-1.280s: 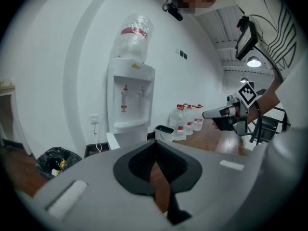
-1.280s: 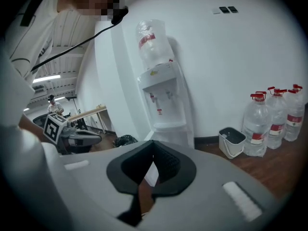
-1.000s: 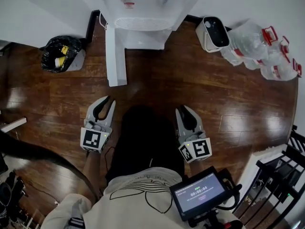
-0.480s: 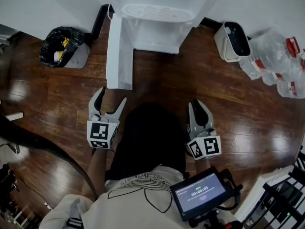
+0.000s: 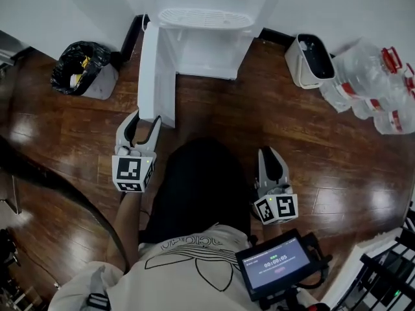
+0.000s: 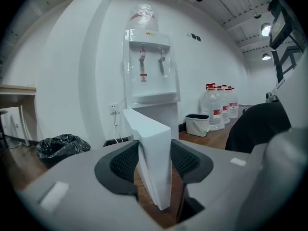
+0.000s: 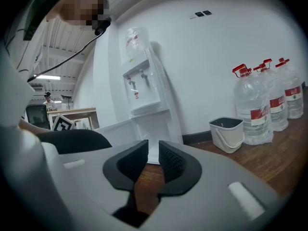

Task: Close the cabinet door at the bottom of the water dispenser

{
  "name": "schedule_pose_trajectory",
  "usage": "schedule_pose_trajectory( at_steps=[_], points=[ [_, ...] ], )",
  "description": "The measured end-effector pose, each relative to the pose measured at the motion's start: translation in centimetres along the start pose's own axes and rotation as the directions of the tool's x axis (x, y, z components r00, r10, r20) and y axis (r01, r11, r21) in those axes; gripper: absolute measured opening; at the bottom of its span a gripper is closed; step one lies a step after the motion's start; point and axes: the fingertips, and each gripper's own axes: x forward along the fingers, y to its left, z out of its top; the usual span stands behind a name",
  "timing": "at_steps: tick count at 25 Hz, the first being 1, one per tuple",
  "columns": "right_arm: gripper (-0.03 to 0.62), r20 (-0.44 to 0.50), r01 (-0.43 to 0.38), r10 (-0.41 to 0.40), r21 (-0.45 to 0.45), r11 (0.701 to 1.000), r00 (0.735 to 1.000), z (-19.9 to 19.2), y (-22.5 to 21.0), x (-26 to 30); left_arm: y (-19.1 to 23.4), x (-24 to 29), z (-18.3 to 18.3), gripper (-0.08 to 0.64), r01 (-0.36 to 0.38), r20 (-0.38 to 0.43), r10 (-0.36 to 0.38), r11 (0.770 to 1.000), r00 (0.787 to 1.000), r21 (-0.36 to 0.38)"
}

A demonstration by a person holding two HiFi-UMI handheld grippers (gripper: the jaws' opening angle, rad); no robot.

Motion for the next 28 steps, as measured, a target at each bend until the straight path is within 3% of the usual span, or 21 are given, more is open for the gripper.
schedule_pose_trajectory(
  at_steps=[2,3,5,7,10,13,16,19,22,25,28],
  points=[
    [0.072,-0.019,0.026,-0.026,0.006,1.0,0.999,-0.9,-1.2,-0.7,-1.5,0.7,0.6,0.215,0.055,0.026,-0.055,0.998,0.998,-0.007],
    [0.072,-0.032,0.038,-0.037,0.014,0.999,0.999,-1.5,-1.8,-1.0,-2.9,1.1,1.0,0.215,0.12,0.053,-0.119,0.993,0.991,-0.017],
    [0.074,-0.056,0.041,-0.039,0.017,0.999,0.998,-2.8,-2.7,-1.3,-6.3,1.9,2.5,0.147,0.28,0.139,-0.271,0.959,0.953,-0.05],
    [0.091,-0.081,0.001,-0.002,-0.008,1.0,0.997,-3.8,-2.5,-0.7,-7.8,2.6,3.6,0.063,0.345,0.197,-0.325,0.936,0.925,-0.074],
    [0.231,-0.126,-0.127,0.115,-0.091,0.988,0.985,-4.7,-0.3,2.5,-7.7,2.3,1.7,0.063,0.327,0.094,-0.328,0.945,0.94,0.027],
    [0.271,-0.138,-0.25,0.224,-0.209,0.945,0.965,-4.6,2.1,8.1,-6.0,-0.1,-1.6,0.063,0.323,-0.058,-0.319,0.944,0.946,0.067],
    [0.328,-0.123,-0.296,0.274,-0.247,0.923,0.954,-2.1,3.2,14.9,-3.1,-2.4,-4.5,0.045,0.296,-0.176,-0.278,0.952,0.944,0.083],
    [0.323,-0.088,-0.285,0.273,-0.193,0.939,0.958,0.6,2.5,18.9,-0.3,-4.1,-4.8,0.041,0.203,-0.198,-0.188,0.977,0.962,0.058],
    [0.175,-0.078,-0.293,0.282,-0.247,0.924,0.956,1.8,2.7,19.3,1.2,-4.7,-3.8,0.041,0.118,-0.167,-0.107,0.991,0.98,0.056],
    [0.17,-0.072,-0.311,0.303,-0.271,0.911,0.95,1.6,3.1,19.1,1.8,-4.8,-2.9,0.041,0.072,-0.131,-0.067,0.997,0.989,0.034],
    [0.169,-0.087,-0.318,0.305,-0.278,0.907,0.948,2.0,2.4,19.4,0.4,-4.5,-3.4,0.041,0.081,-0.138,-0.078,0.997,0.987,0.015]
  ],
)
